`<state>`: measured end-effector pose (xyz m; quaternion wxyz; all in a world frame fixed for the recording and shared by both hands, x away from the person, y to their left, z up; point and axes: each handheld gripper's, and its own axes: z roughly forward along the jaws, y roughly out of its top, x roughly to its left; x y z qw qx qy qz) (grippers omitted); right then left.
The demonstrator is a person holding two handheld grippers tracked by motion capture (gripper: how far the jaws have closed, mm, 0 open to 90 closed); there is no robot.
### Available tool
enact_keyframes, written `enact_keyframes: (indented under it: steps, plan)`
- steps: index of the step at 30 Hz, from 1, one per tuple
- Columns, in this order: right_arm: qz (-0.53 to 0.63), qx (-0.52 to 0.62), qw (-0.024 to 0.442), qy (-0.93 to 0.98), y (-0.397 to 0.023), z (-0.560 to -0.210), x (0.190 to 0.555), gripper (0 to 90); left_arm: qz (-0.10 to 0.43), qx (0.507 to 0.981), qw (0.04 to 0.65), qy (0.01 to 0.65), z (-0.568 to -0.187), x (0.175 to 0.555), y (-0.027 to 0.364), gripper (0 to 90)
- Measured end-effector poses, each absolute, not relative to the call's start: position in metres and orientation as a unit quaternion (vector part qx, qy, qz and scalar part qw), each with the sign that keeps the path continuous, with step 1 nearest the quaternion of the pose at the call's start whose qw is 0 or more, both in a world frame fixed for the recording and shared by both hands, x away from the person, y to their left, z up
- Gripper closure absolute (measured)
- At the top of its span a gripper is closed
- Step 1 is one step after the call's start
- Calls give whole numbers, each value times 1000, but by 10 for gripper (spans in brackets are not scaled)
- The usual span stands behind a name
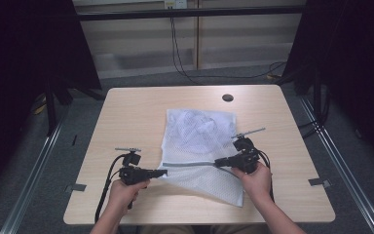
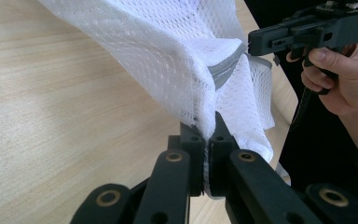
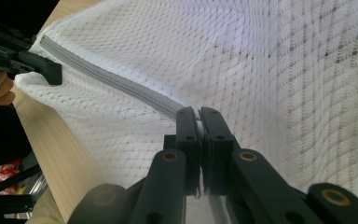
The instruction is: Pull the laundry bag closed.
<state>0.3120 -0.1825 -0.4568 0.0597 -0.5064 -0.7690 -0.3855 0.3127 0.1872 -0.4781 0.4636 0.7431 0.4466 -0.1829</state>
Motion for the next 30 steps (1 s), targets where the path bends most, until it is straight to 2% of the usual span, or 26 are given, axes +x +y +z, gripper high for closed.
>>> enact_keyframes:
  steps: [30]
  plan:
    - [-392, -518, 49, -759, -203, -454, 309, 871, -182, 742, 462, 450, -479, 313, 187, 890]
